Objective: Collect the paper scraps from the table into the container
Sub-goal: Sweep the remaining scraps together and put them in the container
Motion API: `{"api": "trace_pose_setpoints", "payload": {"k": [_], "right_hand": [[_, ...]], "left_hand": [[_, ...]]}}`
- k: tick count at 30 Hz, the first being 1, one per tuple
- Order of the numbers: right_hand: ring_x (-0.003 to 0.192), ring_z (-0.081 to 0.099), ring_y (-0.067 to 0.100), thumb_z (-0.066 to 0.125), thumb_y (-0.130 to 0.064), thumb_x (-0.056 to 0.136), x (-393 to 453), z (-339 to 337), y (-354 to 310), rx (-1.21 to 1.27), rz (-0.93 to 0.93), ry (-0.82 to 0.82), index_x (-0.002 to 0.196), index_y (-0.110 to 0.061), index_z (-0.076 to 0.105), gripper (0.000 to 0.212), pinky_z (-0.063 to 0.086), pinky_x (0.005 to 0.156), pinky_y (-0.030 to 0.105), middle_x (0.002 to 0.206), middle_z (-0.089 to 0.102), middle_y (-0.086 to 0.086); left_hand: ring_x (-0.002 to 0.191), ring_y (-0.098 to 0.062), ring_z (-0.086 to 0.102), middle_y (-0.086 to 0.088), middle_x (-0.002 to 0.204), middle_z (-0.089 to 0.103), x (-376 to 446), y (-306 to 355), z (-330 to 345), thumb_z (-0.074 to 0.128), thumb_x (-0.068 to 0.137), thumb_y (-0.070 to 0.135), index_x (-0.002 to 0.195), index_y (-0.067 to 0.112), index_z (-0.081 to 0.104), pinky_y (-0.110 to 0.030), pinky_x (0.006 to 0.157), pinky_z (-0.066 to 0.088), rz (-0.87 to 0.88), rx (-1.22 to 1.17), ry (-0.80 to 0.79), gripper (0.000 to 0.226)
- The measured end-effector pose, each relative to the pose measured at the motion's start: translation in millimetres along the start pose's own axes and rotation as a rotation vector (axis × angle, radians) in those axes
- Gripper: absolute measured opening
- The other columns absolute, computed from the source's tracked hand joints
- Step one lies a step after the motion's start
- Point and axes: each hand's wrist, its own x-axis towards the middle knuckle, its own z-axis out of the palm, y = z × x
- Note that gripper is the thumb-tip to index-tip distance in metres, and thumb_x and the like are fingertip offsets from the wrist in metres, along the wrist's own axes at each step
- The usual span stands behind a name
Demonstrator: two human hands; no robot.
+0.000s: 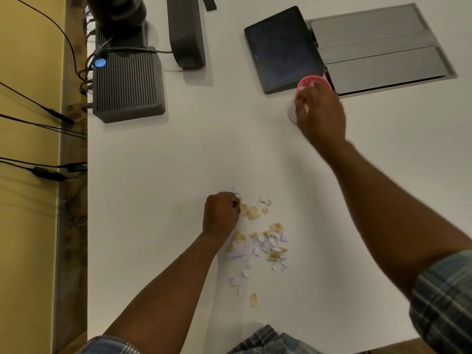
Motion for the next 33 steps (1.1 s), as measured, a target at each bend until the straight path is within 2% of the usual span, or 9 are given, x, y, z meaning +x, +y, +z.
{"api": "trace_pose_setpoints", "payload": {"k": [3, 6, 8, 11, 15, 20, 27, 30, 33], "right_hand": [[0.118, 0.052, 0.028, 0.053, -0.035, 0.094, -67, 20, 5, 0.164, 0.027, -0.072, 0.124, -0.013, 0.057, 0.037, 0.047, 0.094, 0.041, 0.128, 0.057, 0.010], [0.138, 0.032, 0.018, 0.047, -0.051, 0.094, -125, 42, 16, 0.187, 0.171, -0.308, 0.145, -0.020, 0.035, 0.061, 0.034, 0.107, 0.035, 0.151, 0.036, 0.001], [0.145, 0.019, 0.014, 0.041, -0.058, 0.093, -151, 52, 26, 0.168, 0.213, -0.407, 0.150, -0.022, 0.021, 0.070, 0.025, 0.113, 0.034, 0.158, 0.021, -0.003], [0.147, 0.008, 0.012, 0.032, -0.061, 0.095, -178, 61, 40, 0.107, 0.199, -0.436, 0.152, -0.021, 0.011, 0.073, 0.013, 0.119, 0.032, 0.161, 0.010, -0.003], [0.147, -0.007, 0.009, 0.017, -0.065, 0.094, -189, 65, 47, -0.083, 0.100, -0.471, 0.153, -0.020, 0.003, 0.076, 0.004, 0.121, 0.034, 0.161, -0.003, -0.004], [0.147, -0.010, 0.009, 0.010, -0.067, 0.093, -188, 66, 45, -0.137, 0.096, -0.482, 0.153, -0.020, -0.002, 0.077, 0.002, 0.121, 0.038, 0.161, -0.007, -0.004], [0.146, -0.011, 0.008, 0.011, -0.066, 0.093, -187, 69, 48, -0.113, 0.106, -0.478, 0.153, -0.022, -0.003, 0.075, 0.001, 0.121, 0.038, 0.161, -0.008, -0.006], [0.147, -0.008, 0.008, 0.013, -0.067, 0.093, -186, 70, 49, -0.079, 0.114, -0.461, 0.153, -0.023, 0.000, 0.076, 0.001, 0.121, 0.037, 0.161, -0.004, -0.006], [0.147, -0.008, 0.009, 0.014, -0.067, 0.092, -185, 72, 50, -0.076, 0.114, -0.461, 0.153, -0.023, 0.000, 0.077, 0.000, 0.121, 0.037, 0.160, -0.004, -0.006]], "left_hand": [[0.058, -0.011, 0.065, -0.002, 0.064, 0.072, -5, 1, -3, 0.068, 0.071, 0.001, 0.064, 0.009, 0.073, -0.025, 0.056, 0.054, -0.040, -0.017, 0.009, 0.012], [0.056, -0.010, 0.064, 0.002, 0.059, 0.069, -14, 6, -5, 0.070, 0.070, 0.002, 0.060, 0.011, 0.071, -0.030, 0.058, 0.055, -0.068, -0.058, 0.028, 0.013], [0.057, -0.008, 0.064, 0.003, 0.062, 0.071, -16, 12, -7, 0.071, 0.071, 0.005, 0.064, 0.012, 0.074, -0.022, 0.058, 0.054, -0.105, -0.089, 0.024, 0.011], [0.062, 0.000, 0.063, 0.003, 0.073, 0.074, -12, 28, -10, 0.074, 0.073, 0.009, 0.078, 0.014, 0.077, -0.002, 0.061, 0.047, -0.206, -0.180, 0.019, 0.007], [0.068, 0.000, 0.065, 0.003, 0.079, 0.075, 12, 62, -11, 0.075, 0.074, 0.015, 0.083, 0.015, 0.077, -0.008, 0.071, 0.052, -0.204, -0.262, 0.023, 0.009], [0.071, -0.003, 0.067, 0.002, 0.079, 0.075, 63, 120, -8, 0.075, 0.075, 0.020, 0.085, 0.014, 0.077, -0.016, 0.074, 0.054, -0.052, -0.283, 0.063, 0.011], [0.071, -0.002, 0.068, 0.006, 0.077, 0.074, 148, 174, 14, 0.076, 0.073, 0.018, 0.083, 0.017, 0.077, -0.021, 0.075, 0.057, -0.006, -0.367, 0.146, 0.010], [0.068, -0.004, 0.065, 0.006, 0.079, 0.072, 178, 191, 24, 0.073, 0.077, 0.019, 0.083, 0.014, 0.076, -0.012, 0.068, 0.054, 0.103, -0.212, 0.167, 0.008], [0.071, -0.012, 0.064, 0.003, 0.079, 0.068, 199, 206, 33, 0.069, 0.082, 0.024, 0.080, 0.015, 0.071, -0.022, 0.075, 0.058, 0.182, -0.037, 0.162, 0.010]]}}
